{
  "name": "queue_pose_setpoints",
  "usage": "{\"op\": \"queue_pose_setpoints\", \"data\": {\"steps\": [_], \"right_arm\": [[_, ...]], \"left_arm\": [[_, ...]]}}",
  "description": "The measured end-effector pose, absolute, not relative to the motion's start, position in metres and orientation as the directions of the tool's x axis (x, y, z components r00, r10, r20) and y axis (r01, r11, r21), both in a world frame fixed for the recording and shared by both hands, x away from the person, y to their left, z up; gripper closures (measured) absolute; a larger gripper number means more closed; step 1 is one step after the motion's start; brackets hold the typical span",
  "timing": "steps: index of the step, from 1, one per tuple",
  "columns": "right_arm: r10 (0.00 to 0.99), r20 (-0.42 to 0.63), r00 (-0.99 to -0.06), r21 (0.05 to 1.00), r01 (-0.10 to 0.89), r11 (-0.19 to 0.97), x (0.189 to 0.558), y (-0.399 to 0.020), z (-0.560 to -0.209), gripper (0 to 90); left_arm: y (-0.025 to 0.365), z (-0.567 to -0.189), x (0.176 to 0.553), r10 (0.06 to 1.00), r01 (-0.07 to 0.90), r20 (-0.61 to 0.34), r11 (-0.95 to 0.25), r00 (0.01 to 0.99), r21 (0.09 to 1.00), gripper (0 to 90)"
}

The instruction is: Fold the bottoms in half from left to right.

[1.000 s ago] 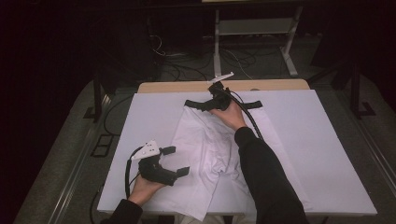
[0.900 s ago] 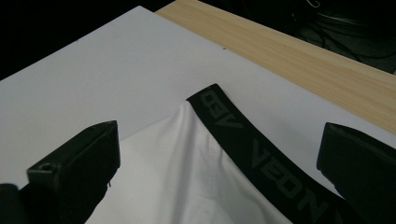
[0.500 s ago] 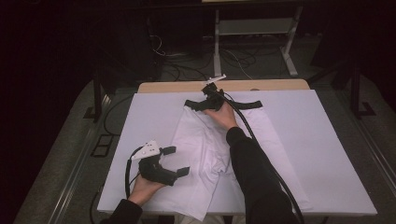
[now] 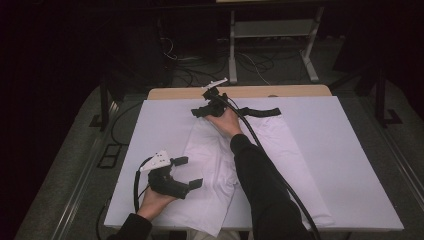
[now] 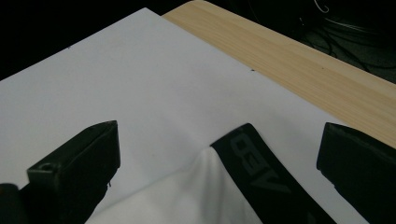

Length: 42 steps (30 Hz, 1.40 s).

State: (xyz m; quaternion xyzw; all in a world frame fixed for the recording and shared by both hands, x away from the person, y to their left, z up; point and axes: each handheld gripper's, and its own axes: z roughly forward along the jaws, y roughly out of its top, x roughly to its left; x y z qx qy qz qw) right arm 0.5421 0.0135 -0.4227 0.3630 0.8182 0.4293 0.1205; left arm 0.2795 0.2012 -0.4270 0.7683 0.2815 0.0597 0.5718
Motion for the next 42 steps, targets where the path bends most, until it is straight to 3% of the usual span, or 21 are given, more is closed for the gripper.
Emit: {"op": "queue_pose_setpoints", "data": {"steps": [15, 21, 29, 42], "right_arm": [[0.710, 0.126, -0.693, 0.774, 0.516, 0.366, 0.552, 0.045, -0.442, 3.2], [0.727, 0.121, -0.676, 0.777, 0.520, 0.355, 0.554, 0.045, -0.445, 12.8], [0.762, 0.091, -0.641, 0.745, 0.552, 0.376, 0.557, 0.043, -0.454, 17.8], [0.786, 0.045, -0.617, 0.742, 0.547, 0.388, 0.555, 0.046, -0.456, 51.5]], "left_arm": [[0.203, -0.427, 0.280, 0.499, 0.362, -0.234, -0.178, 0.835, 0.915, 0.0], [0.202, -0.427, 0.280, 0.498, 0.363, -0.235, -0.177, 0.835, 0.915, 0.0], [0.202, -0.427, 0.280, 0.495, 0.364, -0.238, -0.175, 0.836, 0.915, 0.0], [0.202, -0.427, 0.280, 0.495, 0.363, -0.236, -0.178, 0.836, 0.914, 0.0]]}}
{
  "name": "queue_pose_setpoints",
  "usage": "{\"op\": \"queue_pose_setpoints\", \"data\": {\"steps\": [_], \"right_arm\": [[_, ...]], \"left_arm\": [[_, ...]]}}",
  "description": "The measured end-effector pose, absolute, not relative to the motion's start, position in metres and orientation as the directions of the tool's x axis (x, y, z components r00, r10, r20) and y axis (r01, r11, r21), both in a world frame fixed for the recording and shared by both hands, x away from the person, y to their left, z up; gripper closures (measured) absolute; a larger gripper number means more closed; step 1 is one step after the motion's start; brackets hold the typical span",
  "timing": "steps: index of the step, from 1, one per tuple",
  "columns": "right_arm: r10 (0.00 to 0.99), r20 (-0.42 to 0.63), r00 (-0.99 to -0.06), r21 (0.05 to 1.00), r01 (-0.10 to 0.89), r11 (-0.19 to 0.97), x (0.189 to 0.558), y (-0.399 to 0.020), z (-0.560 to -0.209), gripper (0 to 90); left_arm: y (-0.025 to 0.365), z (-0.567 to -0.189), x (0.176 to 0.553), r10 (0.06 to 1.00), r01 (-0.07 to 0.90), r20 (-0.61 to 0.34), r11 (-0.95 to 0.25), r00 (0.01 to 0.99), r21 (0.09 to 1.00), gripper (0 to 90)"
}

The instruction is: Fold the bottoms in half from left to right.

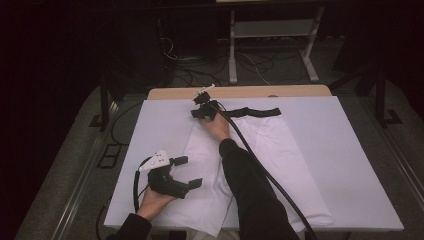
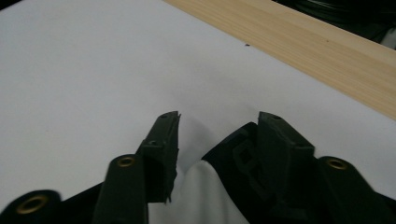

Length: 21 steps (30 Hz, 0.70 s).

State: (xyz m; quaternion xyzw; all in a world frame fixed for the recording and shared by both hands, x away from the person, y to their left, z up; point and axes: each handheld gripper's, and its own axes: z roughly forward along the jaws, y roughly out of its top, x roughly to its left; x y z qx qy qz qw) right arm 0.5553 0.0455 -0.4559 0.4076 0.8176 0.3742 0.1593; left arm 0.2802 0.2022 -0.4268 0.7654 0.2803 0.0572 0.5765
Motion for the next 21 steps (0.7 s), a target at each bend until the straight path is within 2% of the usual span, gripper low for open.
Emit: {"op": "queue_pose_setpoints", "data": {"steps": [5, 9, 13, 15, 21], "right_arm": [[0.797, 0.042, -0.602, 0.744, 0.552, 0.377, 0.5553, 0.0447, -0.4564, 58.1], [0.810, 0.050, -0.584, 0.741, 0.565, 0.362, 0.5543, 0.0435, -0.4554, 71.8], [0.811, 0.084, -0.579, 0.734, 0.586, 0.343, 0.5543, 0.0417, -0.4543, 80.9], [0.812, 0.113, -0.573, 0.732, 0.601, 0.322, 0.5553, 0.0394, -0.4541, 84.1], [0.812, 0.133, -0.568, 0.724, 0.615, 0.312, 0.5553, 0.0365, -0.4500, 85.3]], "left_arm": [[0.2023, -0.4269, 0.2803, 0.496, 0.364, -0.237, -0.177, 0.835, 0.914, 0.0], [0.2026, -0.4268, 0.2803, 0.497, 0.364, -0.236, -0.176, 0.835, 0.915, 0.0], [0.2025, -0.4268, 0.2802, 0.498, 0.365, -0.237, -0.178, 0.834, 0.914, 0.0], [0.2027, -0.4268, 0.2801, 0.500, 0.367, -0.237, -0.179, 0.833, 0.913, 0.0], [0.2106, -0.4253, 0.2781, 0.537, 0.379, -0.242, -0.161, 0.808, 0.911, 0.0]]}}
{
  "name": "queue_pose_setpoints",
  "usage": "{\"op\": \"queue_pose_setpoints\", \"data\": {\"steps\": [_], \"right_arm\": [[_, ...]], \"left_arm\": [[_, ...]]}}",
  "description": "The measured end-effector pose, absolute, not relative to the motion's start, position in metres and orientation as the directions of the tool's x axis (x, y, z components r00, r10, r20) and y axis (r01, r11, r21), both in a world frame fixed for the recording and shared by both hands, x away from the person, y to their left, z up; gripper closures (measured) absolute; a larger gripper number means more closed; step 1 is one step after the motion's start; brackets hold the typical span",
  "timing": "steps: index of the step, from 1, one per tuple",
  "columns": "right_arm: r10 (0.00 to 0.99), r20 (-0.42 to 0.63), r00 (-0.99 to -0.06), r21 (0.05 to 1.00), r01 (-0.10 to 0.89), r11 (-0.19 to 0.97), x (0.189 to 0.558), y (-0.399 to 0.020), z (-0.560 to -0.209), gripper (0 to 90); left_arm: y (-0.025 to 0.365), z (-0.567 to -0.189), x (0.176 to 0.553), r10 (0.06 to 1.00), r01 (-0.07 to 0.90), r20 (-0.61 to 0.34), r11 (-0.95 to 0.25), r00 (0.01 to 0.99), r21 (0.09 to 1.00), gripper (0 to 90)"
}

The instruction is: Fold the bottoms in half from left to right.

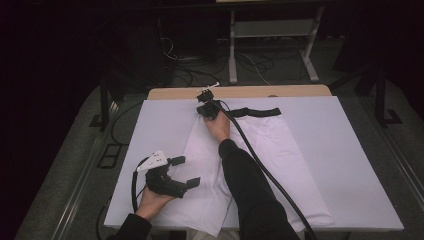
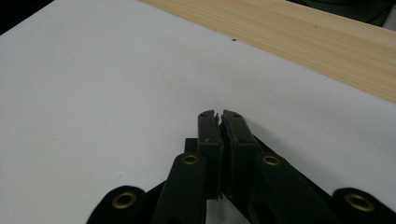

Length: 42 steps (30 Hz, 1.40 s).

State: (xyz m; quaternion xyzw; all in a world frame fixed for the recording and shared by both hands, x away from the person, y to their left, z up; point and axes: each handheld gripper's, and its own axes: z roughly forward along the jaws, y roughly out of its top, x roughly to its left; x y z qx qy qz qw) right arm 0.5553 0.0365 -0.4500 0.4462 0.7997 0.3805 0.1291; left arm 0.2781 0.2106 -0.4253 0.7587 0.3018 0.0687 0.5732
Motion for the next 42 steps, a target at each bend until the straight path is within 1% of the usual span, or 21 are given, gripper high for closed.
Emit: {"op": "queue_pose_setpoints", "data": {"steps": [3, 7, 9, 11, 14, 17, 24, 34, 42], "right_arm": [[0.810, 0.150, -0.567, 0.737, 0.611, 0.290, 0.551, 0.033, -0.445, 85.6], [0.803, 0.170, -0.571, 0.756, 0.599, 0.266, 0.545, 0.028, -0.443, 85.8], [0.794, 0.176, -0.582, 0.766, 0.588, 0.261, 0.540, 0.023, -0.440, 85.8], [0.788, 0.178, -0.589, 0.770, 0.582, 0.261, 0.538, 0.021, -0.438, 85.8], [0.788, 0.176, -0.590, 0.777, 0.575, 0.257, 0.535, 0.019, -0.436, 85.8], [0.781, 0.187, -0.595, 0.776, 0.577, 0.254, 0.533, 0.018, -0.436, 85.8], [0.780, 0.156, -0.606, 0.785, 0.556, 0.275, 0.529, 0.019, -0.431, 85.8], [0.787, 0.164, -0.594, 0.787, 0.560, 0.259, 0.530, 0.015, -0.430, 85.8], [0.789, 0.150, -0.596, 0.788, 0.554, 0.269, 0.530, 0.012, -0.428, 85.8]], "left_arm": [[0.218, -0.424, 0.278, 0.567, 0.401, -0.254, -0.149, 0.784, 0.904, 0.0], [0.222, -0.422, 0.278, 0.583, 0.437, -0.283, -0.139, 0.762, 0.889, 0.0], [0.223, -0.418, 0.277, 0.598, 0.480, -0.292, -0.178, 0.746, 0.859, 0.0], [0.223, -0.417, 0.277, 0.605, 0.494, -0.294, -0.193, 0.740, 0.847, 0.0], [0.226, -0.418, 0.276, 0.624, 0.541, -0.300, -0.237, 0.721, 0.807, 0.0], [0.230, -0.420, 0.274, 0.634, 0.558, -0.301, -0.251, 0.712, 0.791, 0.0], [0.247, -0.422, 0.268, 0.671, 0.626, -0.335, -0.248, 0.662, 0.739, 0.0], [0.263, -0.418, 0.258, 0.658, 0.668, -0.371, -0.276, 0.655, 0.691, 0.0], [0.272, -0.423, 0.250, 0.660, 0.688, -0.394, -0.263, 0.639, 0.676, 0.0]]}}
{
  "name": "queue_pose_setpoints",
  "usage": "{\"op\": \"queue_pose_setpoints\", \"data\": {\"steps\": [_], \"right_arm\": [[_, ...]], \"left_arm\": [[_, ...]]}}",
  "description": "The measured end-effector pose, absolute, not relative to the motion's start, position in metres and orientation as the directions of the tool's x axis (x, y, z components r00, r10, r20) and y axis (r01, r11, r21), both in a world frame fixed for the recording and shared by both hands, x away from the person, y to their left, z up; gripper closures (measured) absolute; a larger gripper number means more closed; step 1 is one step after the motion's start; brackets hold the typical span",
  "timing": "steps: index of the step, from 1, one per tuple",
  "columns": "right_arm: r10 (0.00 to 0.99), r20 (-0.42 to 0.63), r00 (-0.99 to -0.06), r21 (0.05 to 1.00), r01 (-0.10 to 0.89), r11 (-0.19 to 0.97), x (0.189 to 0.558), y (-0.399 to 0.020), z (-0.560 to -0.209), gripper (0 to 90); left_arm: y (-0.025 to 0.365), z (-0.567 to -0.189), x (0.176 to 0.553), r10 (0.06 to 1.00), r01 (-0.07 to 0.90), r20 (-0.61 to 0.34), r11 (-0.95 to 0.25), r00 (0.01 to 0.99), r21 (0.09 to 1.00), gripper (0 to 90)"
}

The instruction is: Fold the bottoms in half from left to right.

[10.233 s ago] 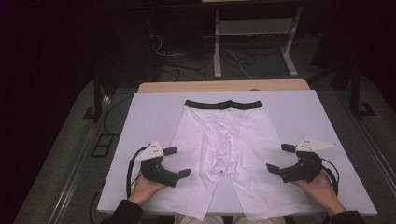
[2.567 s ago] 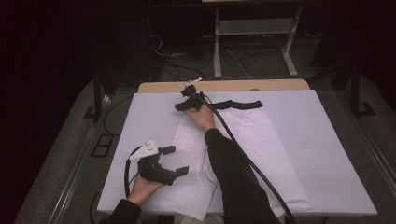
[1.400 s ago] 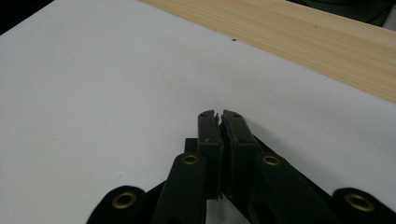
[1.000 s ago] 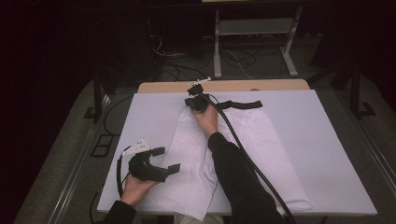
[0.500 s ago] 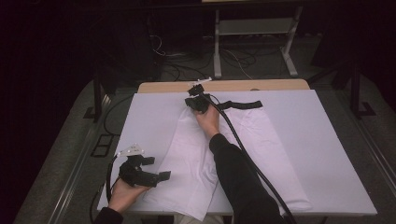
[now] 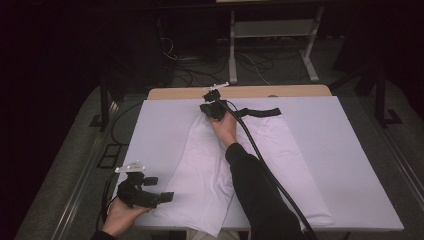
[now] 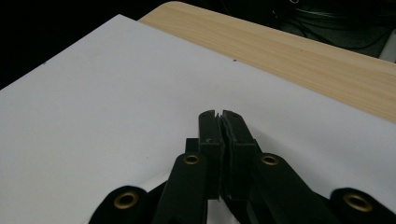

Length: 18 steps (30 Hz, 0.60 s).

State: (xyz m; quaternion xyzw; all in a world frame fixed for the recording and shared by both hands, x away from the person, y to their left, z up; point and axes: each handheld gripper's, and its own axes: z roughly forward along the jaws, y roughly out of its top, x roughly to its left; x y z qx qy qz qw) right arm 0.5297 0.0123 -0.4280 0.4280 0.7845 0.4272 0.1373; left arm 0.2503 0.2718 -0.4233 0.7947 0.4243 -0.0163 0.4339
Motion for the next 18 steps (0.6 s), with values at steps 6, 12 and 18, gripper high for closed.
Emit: {"op": "queue_pose_setpoints", "data": {"steps": [6, 12, 18], "right_arm": [[0.794, 0.152, -0.589, 0.792, 0.553, 0.258, 0.530, 0.009, -0.428, 85.8], [0.798, 0.170, -0.578, 0.797, 0.557, 0.233, 0.529, 0.005, -0.430, 85.8], [0.797, 0.154, -0.583, 0.799, 0.548, 0.247, 0.528, 0.008, -0.431, 85.8]], "left_arm": [[0.280, -0.425, 0.246, 0.665, 0.703, -0.410, -0.249, 0.624, 0.666, 0.0], [0.289, -0.430, 0.240, 0.658, 0.733, -0.448, -0.241, 0.605, 0.636, 0.0], [0.291, -0.435, 0.233, 0.649, 0.743, -0.459, -0.256, 0.607, 0.619, 0.0]]}}
